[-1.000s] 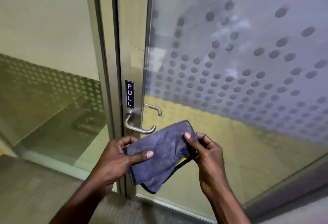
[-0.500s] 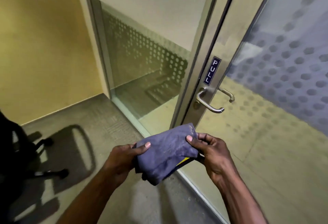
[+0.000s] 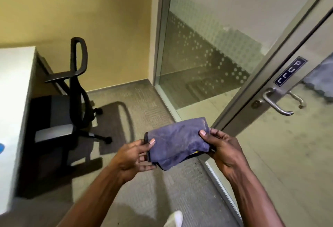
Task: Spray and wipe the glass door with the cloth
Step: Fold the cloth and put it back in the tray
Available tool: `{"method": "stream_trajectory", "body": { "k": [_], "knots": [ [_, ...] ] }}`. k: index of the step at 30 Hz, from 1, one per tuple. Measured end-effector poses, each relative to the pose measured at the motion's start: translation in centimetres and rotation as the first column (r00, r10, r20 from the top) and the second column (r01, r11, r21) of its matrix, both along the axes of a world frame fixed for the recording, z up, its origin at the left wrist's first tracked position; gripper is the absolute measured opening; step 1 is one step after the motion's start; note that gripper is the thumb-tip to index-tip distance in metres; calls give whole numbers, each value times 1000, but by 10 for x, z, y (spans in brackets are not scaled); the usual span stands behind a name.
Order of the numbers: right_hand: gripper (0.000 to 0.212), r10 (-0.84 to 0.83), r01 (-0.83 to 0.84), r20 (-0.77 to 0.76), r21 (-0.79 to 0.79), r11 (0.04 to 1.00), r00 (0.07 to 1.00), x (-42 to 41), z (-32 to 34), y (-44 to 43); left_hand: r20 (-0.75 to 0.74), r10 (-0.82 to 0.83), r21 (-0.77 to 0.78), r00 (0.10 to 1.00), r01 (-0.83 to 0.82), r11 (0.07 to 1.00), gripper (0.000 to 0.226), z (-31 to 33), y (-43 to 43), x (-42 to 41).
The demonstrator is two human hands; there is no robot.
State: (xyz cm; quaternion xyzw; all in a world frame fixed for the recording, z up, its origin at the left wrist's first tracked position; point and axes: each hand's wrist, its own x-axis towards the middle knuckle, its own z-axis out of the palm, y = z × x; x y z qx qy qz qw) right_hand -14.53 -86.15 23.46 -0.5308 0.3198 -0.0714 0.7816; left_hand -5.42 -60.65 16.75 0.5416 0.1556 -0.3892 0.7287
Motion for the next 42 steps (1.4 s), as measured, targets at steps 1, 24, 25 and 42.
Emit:
{"method": "stream_trajectory", "body": {
  "k": [1, 24, 25, 42],
  "knots": [
    [28, 24, -23, 4, -9, 1000, 1000, 2, -3, 15, -11, 29, -3, 1000, -29, 1000, 27, 0, 19, 0],
    [19, 531, -542, -119, -100, 834, 839, 98, -66, 250, 175, 449, 195, 876, -477, 857, 23, -5, 293, -14],
    [17, 553, -566, -130, -119, 816, 823, 107, -68, 255, 196, 467, 217, 862, -502, 837, 23, -4, 298, -12],
    [16, 769, -820, -288, -166, 548, 571, 210, -134, 380, 358, 670, 386, 650, -757, 528, 33, -28, 391, 37]
  ]
}}
